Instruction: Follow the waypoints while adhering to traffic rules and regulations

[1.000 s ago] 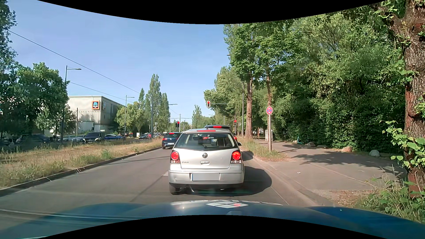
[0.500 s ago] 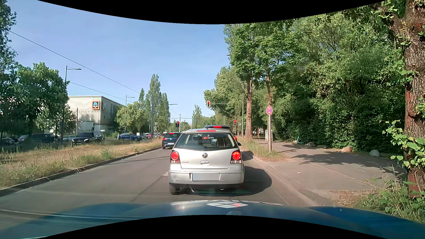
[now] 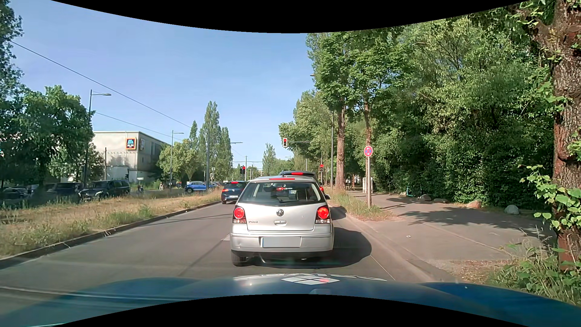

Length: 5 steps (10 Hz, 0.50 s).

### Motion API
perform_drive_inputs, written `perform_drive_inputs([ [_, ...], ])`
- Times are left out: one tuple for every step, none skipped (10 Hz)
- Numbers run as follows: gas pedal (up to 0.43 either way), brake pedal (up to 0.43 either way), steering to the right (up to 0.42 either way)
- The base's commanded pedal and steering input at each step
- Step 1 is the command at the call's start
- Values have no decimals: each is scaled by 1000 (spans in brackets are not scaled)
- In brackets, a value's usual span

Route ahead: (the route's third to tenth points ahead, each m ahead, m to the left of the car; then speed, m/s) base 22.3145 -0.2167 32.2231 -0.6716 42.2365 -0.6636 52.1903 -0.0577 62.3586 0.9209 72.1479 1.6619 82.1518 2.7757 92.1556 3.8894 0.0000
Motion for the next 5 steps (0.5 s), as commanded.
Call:
perform_drive_inputs([
  [0,250,-7],
  [0,250,-7],
  [0,250,-7],
  [0,250,-7],
  [0,250,-7],
])
